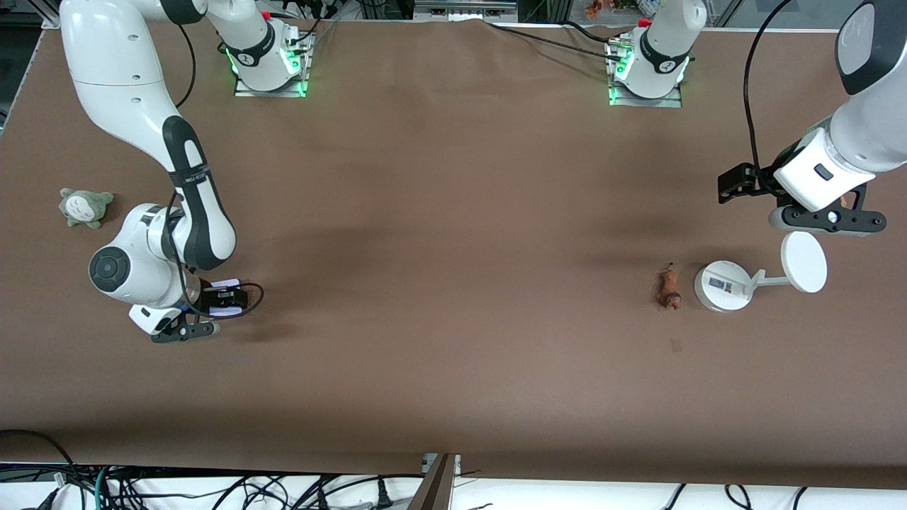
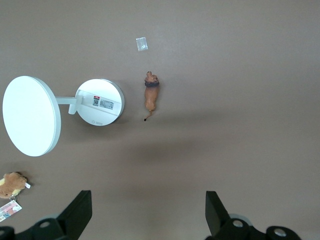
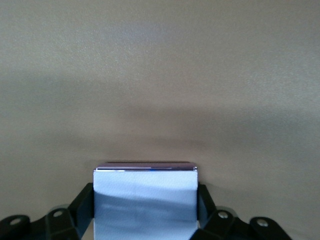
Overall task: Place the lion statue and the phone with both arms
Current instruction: 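Lower the phone beside the clear cup and open the right gripper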
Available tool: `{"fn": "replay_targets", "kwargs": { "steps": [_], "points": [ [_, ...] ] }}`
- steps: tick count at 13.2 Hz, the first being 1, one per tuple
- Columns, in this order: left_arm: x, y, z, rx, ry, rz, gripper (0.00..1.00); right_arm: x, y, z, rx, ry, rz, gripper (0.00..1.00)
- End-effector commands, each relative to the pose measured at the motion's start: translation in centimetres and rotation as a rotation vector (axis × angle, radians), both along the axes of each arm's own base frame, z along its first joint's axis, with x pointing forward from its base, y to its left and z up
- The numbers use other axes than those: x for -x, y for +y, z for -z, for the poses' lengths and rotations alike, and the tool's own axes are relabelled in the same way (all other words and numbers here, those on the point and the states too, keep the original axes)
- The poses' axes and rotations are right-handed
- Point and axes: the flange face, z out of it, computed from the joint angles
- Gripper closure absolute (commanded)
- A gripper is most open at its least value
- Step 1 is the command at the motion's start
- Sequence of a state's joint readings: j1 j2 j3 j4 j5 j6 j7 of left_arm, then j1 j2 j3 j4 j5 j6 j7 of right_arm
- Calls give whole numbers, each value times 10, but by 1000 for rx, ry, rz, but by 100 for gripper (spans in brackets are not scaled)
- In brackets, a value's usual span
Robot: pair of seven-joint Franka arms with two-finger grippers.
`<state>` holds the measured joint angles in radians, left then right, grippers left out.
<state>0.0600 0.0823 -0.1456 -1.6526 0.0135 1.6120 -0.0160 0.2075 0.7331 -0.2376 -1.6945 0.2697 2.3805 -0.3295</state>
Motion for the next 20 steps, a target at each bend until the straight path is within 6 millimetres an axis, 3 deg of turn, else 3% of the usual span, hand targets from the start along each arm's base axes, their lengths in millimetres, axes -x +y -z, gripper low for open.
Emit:
{"fn": "replay_targets", "kwargs": {
  "steps": [1,2,5,8,11,15,18,20],
  "points": [
    [4,0,-1,2,-6,18,0,-1,2,-2,-24,-12,12,23],
    [3,0,-1,2,-5,18,0,-1,4,-3,-26,-12,11,1],
    [4,0,2,2,0,19,0,-4,10,-16,-32,-24,-4,1],
    [3,-2,3,2,2,22,0,-7,20,-60,-68,15,-5,1],
    [5,-3,4,1,11,24,0,-4,27,-123,-105,97,36,1],
    [4,-5,6,1,14,25,0,8,38,-236,-147,149,85,1],
    [4,-5,7,2,15,27,0,35,39,-309,-126,175,82,1],
    [2,-7,6,2,12,25,0,53,44,-340,-121,195,121,1]
  ]
}}
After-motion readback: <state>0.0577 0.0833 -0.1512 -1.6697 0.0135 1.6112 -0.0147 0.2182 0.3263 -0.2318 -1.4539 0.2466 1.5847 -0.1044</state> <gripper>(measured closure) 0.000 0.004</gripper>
